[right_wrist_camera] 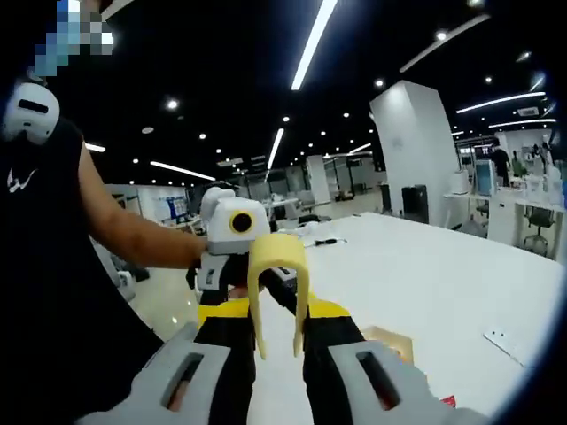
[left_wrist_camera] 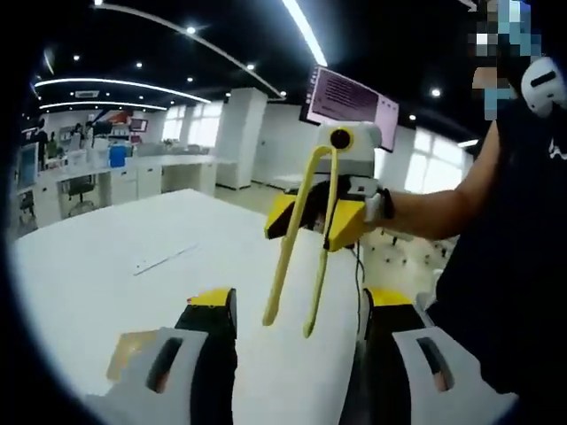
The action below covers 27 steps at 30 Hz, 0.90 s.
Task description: Place the target food into the container with the food tongs after gripping and lifting it, then release it inside without dropping or visibly crushing the food.
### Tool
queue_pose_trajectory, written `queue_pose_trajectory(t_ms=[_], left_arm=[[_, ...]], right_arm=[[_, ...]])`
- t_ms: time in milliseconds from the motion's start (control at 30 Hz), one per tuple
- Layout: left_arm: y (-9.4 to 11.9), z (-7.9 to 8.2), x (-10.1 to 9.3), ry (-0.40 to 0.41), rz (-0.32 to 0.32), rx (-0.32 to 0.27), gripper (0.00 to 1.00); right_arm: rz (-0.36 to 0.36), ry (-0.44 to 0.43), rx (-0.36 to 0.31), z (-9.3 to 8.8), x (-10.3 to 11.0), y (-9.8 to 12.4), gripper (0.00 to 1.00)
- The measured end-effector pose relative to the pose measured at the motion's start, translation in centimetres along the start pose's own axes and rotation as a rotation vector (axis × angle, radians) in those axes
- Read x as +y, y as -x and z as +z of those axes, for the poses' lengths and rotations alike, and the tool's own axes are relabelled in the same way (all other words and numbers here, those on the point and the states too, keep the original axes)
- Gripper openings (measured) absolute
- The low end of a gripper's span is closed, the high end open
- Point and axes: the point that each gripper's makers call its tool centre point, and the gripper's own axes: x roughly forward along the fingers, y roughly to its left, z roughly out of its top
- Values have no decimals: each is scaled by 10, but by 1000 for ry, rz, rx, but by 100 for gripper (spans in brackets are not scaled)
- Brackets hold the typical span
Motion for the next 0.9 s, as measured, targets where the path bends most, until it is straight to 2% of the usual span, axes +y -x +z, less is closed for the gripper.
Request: queue_pose_trajectory(t_ms=[67, 133, 200, 233, 367, 433, 500, 567, 600, 667, 833, 900], left_arm=[[-3, 4, -4, -18, -11, -9, 33], [-1, 2, 6, -60, 35, 21, 21], [-1, 4, -1, -38, -4, 15, 19], [-2, 3, -3, -79, -1, 24, 16], [-5, 1, -13, -108, -24, 70, 6], [-4, 3, -11, -111, -20, 72, 4], [-1, 6, -13, -120, -31, 76, 4], [-1, 6, -14, -137, -42, 98, 4], [-1, 7, -14, -142, -42, 105, 4], [-2, 8, -14, -155, -42, 129, 4], [-5, 6, -11, -123, -48, 177, 4], [-5, 6, -8, -115, -34, 192, 3]], right_arm=[[0, -13, -26, 4, 1, 0, 19], [11, -35, -35, 4, 2, 2, 19], [12, -40, -41, 4, 1, 3, 19], [15, -34, -45, 3, 1, 4, 19], [44, -16, -56, 3, 6, 4, 17], [38, -4, -52, 3, 5, 4, 18], [40, -22, -19, -4, 3, 4, 22], [39, -26, -20, -6, 3, 4, 25], [43, -55, -15, -8, 3, 3, 25], [46, -66, -22, -8, 5, 2, 23], [30, -103, -40, -10, 2, -1, 23], [43, -71, -45, -9, 7, -1, 15]])
